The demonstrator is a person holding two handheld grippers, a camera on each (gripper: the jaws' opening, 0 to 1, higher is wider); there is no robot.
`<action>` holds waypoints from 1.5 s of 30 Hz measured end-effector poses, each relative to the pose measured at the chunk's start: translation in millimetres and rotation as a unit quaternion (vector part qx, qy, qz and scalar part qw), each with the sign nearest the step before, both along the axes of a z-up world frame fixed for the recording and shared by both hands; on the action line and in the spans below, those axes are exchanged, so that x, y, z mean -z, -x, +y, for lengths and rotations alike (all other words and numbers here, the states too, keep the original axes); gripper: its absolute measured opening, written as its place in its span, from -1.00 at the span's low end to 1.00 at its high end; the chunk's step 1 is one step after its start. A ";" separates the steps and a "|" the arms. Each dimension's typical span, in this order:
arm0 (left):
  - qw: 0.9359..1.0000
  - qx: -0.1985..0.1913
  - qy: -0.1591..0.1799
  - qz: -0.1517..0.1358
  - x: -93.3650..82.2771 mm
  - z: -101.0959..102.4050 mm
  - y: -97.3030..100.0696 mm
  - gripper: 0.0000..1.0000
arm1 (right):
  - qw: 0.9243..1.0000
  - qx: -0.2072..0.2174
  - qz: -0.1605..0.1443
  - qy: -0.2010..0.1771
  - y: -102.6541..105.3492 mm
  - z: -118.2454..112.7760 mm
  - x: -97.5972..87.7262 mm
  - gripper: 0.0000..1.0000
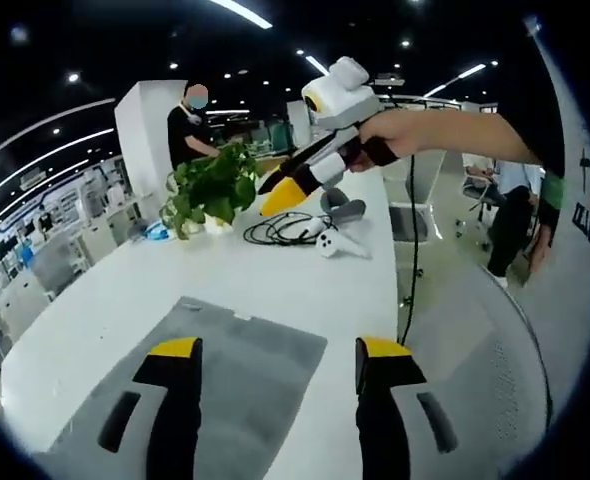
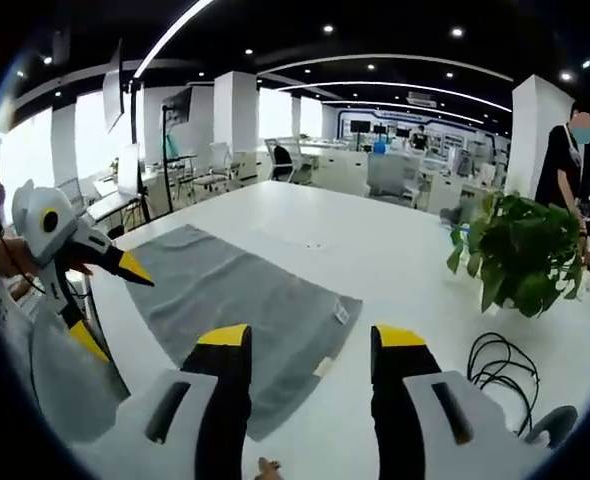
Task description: Fold the towel on the table until its edges align and the towel forms a compact rectangular stack.
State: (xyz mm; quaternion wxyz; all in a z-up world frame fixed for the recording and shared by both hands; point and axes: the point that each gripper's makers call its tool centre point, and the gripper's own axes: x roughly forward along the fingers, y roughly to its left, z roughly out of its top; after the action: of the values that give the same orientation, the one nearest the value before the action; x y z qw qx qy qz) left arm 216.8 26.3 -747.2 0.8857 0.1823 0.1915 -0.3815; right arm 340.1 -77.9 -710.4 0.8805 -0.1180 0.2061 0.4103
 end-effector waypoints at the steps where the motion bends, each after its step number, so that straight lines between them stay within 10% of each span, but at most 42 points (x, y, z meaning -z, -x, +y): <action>1: 1.000 0.004 -0.002 0.002 2.1 -2.2 -1.3 0.28 | 1.000 0.001 0.001 0.001 -4.5 -0.8 1.8 -0.08; 45: 0.988 0.120 -0.072 0.062 113.2 -78.5 -44.0 -0.05 | 0.998 0.008 0.056 0.032 -137.1 30.0 96.6 -0.19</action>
State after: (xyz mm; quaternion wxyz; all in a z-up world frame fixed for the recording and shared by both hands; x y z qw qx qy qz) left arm 260.8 -52.1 -860.5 0.8047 0.2432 0.2497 -0.4806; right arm 477.2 -48.0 -807.0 0.8664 -0.1212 0.2692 0.4027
